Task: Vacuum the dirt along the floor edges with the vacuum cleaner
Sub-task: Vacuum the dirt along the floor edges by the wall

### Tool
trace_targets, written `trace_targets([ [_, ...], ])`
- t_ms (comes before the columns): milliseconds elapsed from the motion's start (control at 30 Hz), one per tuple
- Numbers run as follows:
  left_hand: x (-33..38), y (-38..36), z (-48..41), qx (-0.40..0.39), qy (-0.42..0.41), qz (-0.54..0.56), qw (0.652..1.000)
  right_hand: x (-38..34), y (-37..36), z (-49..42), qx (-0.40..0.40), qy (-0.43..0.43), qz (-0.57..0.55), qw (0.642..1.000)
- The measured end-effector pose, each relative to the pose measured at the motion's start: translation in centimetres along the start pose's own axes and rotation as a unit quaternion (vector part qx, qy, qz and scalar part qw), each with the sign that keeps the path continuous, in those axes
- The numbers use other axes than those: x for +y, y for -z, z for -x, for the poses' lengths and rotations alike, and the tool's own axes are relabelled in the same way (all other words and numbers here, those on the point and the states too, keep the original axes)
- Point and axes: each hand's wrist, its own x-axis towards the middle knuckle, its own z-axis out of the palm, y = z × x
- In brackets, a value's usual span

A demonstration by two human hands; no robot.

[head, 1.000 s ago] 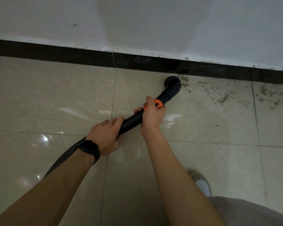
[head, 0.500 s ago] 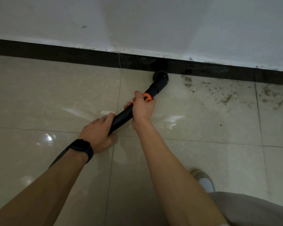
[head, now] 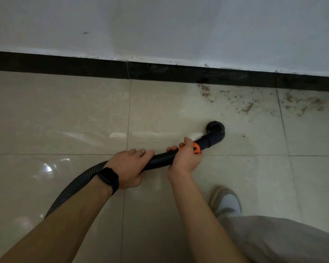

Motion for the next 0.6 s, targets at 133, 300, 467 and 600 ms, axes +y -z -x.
trace_targets([
  [133,1.9,-0.5,-1.7,-0.009,-0.042,-0.02,0.999,-1.3,2.1,-1.3,0.034,0.002,-0.033,0.999],
  [300,2.9,-0.4,-3.0,-0.008,-0.034,-0.009,0.999,-2.6,2.2,-2.5,0.015,0.009,-0.026,1.0],
  [467,2.2,0.1,-3.2,0.015,-0.013,0.003,1.0,-2.9,0.5,-2.8,-0.02,0.006,-0.01,1.0],
  [600,1.3,0.4,-3.2,0.018,0.008,0.009,1.0,-2.7,-0.9,-2.7,-0.047,0.004,0.002,0.999],
])
